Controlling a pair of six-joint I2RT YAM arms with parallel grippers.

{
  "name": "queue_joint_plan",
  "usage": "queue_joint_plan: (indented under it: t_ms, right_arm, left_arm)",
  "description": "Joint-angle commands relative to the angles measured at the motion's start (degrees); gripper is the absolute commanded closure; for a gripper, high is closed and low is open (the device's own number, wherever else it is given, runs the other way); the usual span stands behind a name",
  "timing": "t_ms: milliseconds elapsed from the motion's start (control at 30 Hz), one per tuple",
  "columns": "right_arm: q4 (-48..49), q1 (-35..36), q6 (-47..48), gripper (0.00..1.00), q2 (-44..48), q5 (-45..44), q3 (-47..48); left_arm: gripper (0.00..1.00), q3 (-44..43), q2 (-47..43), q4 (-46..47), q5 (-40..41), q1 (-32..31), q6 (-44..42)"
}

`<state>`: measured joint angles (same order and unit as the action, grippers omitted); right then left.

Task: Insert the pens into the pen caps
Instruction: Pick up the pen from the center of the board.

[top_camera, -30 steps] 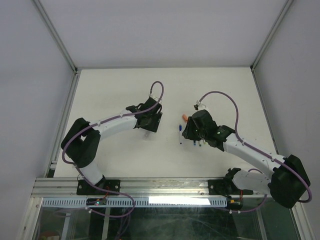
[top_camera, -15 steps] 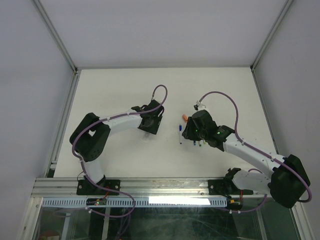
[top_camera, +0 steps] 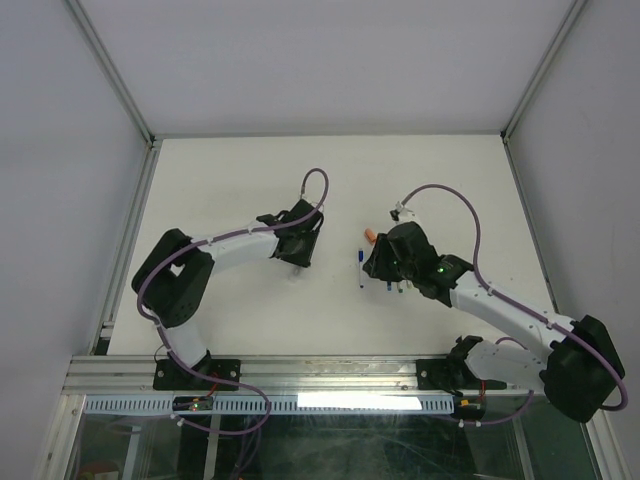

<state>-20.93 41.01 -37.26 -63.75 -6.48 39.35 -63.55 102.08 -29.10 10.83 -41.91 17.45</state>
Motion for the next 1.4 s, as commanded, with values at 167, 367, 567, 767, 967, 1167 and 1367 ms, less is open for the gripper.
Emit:
queue_joint_plan:
  t_ms: [167,367,567,767,967,1167,1367]
  right_arm:
    - [20.22,4.31,-5.49,0.54,4.40,1.51,-4.90]
    - [29.95,9.88,-6.38,0.50,3.18,-2.83,-6.23]
    - [35.08,10.38,-6.92,0.49,3.25,-4.07,-7.29]
    - [34.63,10.32,-8.37,0.49,0.94,-5.39,-5.86]
    - [35.03,9.90,-9.06,0.52,-1.32,-5.49,-4.56]
    - [38.00,9.59,-8.00,0.60,-2.00,-3.96,-3.93]
    - [38.68,9.52,-6.56,0.80,-1.10,-3.74,-4.40]
  left_arm:
    - [0.79,2.65,-16.88,16.97,-13.28,0.12,12.36]
    - [0.80,3.97,-19.74,22.38,-15.66,-0.32,18.52]
    - [0.80,5.92,-21.91,24.25,-17.14,-1.28,19.87]
    - [0.80,7.63,-23.31,26.39,-19.43,-1.90,21.61]
    - [0.80,9.21,-25.67,27.56,-20.64,-2.44,23.39]
    - [0.80,10.84,-25.99,28.04,-21.55,-3.37,24.03]
    - [0.79,11.57,-26.00,28.50,-22.23,-3.58,24.29]
